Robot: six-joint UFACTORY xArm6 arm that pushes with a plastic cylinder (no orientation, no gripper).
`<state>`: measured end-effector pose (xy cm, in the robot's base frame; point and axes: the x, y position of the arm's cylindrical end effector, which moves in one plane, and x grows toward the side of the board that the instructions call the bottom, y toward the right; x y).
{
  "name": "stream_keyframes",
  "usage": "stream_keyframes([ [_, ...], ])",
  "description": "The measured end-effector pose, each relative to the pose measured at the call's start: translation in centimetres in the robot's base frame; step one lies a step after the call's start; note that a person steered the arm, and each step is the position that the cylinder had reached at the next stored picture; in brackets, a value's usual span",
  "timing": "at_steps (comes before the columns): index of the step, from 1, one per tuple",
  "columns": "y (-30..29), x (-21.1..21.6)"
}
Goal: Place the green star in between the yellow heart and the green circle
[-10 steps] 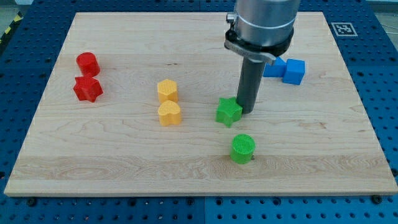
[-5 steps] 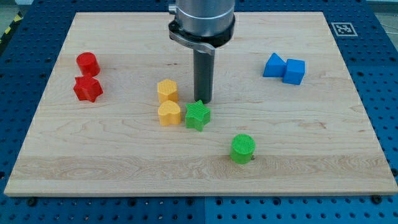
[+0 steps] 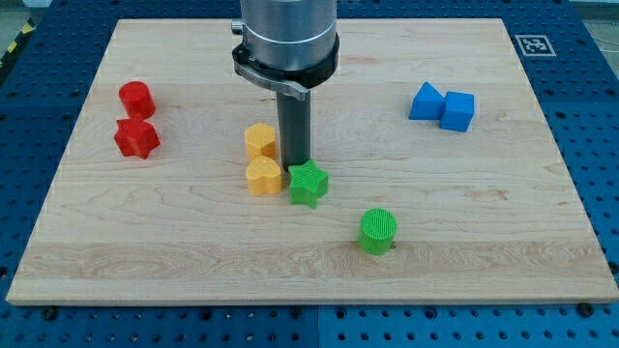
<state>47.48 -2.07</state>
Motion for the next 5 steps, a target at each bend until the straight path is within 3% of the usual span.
stream_keyframes([
  [5, 5.4, 2.1],
])
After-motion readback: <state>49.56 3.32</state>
